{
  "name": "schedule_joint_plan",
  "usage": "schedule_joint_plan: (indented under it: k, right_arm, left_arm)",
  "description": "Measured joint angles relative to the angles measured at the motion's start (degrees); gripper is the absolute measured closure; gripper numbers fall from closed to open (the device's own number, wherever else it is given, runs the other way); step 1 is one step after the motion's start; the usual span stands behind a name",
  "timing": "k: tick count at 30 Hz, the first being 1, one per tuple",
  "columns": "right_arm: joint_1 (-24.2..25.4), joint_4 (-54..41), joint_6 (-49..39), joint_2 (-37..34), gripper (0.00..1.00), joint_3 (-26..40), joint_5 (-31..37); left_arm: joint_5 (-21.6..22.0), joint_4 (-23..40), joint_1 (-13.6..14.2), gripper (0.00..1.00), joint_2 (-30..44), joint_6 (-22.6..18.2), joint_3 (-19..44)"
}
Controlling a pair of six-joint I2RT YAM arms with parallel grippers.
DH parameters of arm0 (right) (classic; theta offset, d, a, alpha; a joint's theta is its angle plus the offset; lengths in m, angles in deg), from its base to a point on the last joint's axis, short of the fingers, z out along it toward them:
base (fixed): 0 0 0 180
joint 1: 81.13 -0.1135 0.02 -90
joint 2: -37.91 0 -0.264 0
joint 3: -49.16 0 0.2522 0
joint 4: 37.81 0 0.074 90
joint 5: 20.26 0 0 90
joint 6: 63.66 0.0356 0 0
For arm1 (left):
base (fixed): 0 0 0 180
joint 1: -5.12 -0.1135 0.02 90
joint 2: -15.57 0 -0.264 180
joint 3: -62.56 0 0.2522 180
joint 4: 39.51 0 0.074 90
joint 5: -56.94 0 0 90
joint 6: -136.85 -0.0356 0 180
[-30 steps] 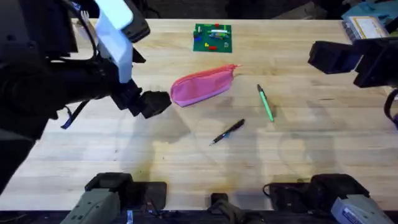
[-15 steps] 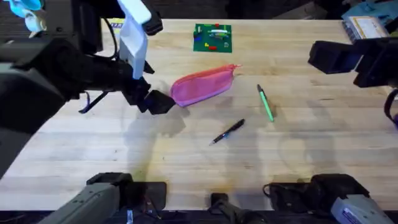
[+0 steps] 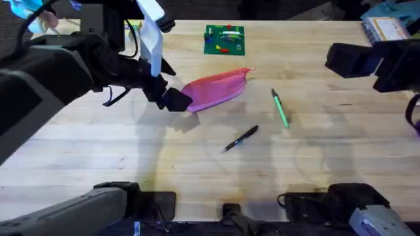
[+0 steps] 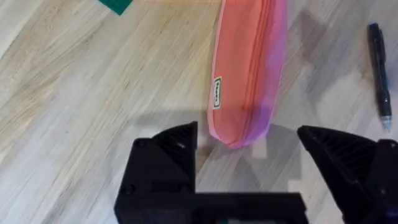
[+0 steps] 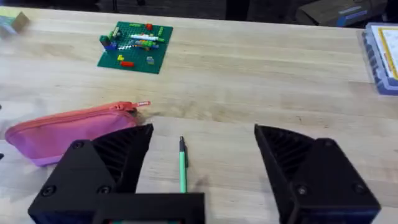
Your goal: Unzip the bag, pick up the pens from the table one at a time and place them inside, then zip the bag closed.
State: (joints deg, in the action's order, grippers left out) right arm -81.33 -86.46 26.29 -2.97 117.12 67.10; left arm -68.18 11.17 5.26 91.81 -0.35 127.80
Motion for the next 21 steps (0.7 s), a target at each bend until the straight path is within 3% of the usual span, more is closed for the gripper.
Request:
schedule_joint_plan:
  k: [18, 21]
  right_arm:
    - [0.0, 0.0, 0.0, 0.0, 0.004, 0.0, 0.0]
    - [0.0, 0.0, 0.0, 0.0, 0.005, 0.0, 0.0]
  left_arm:
    - [-4.5, -0.5, 0.0, 0.005, 6.7, 0.0, 0.0]
    - [-4.6, -0.5, 0.0, 0.069, 7.4, 0.0, 0.0]
